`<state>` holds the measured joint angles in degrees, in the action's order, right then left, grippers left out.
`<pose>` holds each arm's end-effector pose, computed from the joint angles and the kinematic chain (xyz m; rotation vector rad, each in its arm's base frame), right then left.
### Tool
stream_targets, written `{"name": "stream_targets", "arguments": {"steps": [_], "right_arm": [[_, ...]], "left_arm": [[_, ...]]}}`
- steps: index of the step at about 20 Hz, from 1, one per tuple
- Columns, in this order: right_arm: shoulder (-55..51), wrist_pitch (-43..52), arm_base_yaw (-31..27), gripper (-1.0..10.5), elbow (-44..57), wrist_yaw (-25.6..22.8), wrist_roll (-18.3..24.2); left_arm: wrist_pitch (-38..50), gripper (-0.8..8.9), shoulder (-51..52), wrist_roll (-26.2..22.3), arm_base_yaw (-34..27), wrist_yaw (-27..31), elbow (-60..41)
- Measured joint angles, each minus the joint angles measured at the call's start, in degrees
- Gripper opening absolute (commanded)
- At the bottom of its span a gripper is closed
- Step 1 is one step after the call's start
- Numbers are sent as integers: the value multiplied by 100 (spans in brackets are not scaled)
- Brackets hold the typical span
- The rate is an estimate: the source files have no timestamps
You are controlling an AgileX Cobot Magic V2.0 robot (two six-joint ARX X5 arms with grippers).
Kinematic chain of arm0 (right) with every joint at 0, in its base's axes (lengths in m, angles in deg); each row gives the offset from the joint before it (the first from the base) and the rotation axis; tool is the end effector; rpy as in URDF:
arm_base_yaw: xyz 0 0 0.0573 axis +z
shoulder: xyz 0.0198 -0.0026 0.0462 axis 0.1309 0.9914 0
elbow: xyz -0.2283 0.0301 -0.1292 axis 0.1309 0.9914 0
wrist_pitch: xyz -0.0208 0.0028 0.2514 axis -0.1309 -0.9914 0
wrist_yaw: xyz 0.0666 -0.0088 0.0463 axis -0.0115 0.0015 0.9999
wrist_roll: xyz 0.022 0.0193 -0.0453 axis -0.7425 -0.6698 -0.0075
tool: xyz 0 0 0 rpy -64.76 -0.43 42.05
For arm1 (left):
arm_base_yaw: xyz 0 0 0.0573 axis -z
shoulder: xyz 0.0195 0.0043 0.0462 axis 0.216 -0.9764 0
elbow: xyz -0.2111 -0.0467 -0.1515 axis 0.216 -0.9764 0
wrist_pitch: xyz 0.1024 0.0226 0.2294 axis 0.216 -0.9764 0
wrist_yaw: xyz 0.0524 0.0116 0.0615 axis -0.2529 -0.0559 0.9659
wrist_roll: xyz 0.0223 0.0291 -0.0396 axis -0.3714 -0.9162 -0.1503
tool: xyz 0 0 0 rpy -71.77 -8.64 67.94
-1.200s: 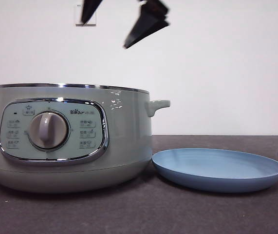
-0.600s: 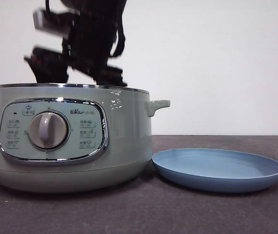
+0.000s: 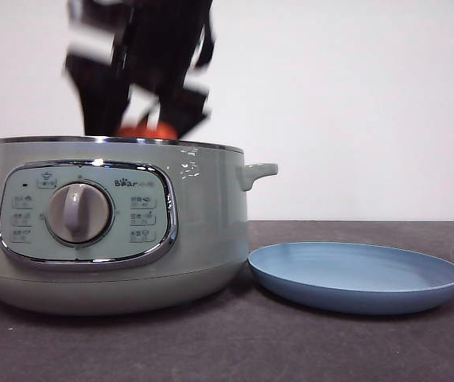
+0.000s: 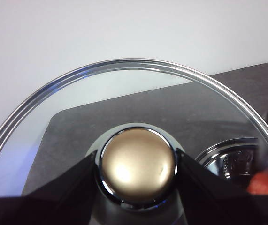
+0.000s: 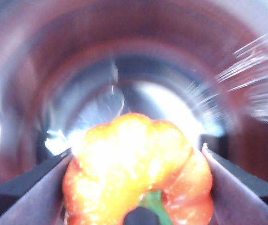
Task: Take the pumpkin out from the steamer,put the pumpkin in the blue plate,close the lid
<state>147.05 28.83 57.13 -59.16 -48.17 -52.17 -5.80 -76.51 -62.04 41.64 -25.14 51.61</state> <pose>0.2872 0.3387 0.2851 -0.6113 0.8772 0.9149 0.0973 -0.0381 0.4171 0.1789 0.2389 -0.0015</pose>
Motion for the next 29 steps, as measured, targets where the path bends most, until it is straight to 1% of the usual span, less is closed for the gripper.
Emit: {"name": "stream_targets", "arguments": {"steps": [2, 4, 7, 10, 12, 14, 17, 19, 21, 23, 25, 27, 29], "right_arm": [[-772, -197, -83, -6, -2, -13, 44], [-1384, -640, -295, -6, -9, -11, 63], [-2210, -1757, -863, -9, -9, -13, 11], [-2575, -2621, -1493, -12, -7, -15, -190], [-2651, -2612, -1711, -13, 138, -42, -341], [-2898, -2553, -1775, -12, 619, -94, -470], [-3569, -1788, -1775, -12, 1864, -146, -669], [-3956, -1062, -1775, -12, 2841, -155, -841], [-4083, -243, -1775, -12, 3744, -162, -1043], [-4048, 584, -1775, -12, 4470, -164, -1154], [-3995, 1491, -1775, -12, 5040, -164, -1281], [-3862, 2197, -1775, -12, 5390, -181, -1366], [-3585, 2382, -1821, -12, 5460, -291, -1403]], "left_arm": [[4, -8, -4, 0, 0, -4, 0], [120, -8, -28, 0, 0, -72, 0], [610, -8, -192, 0, 0, -409, 2], [859, -9, -461, 0, 0, -844, 4], [918, -9, -671, 0, 7, -951, 7], [925, -8, -839, 0, 2, -1097, 7], [1054, -9, -975, 0, 9, -1355, 7], [1147, -8, -1003, 0, 15, -1362, 7], [1147, -8, -1003, 0, 15, -1346, 7], [1147, -8, -1003, 0, 15, -1357, 7], [1147, -9, -1003, 0, 15, -1355, 7], [1147, -8, -1003, 0, 15, -1355, 7], [1147, -9, -1003, 0, 15, -1355, 7]]}}
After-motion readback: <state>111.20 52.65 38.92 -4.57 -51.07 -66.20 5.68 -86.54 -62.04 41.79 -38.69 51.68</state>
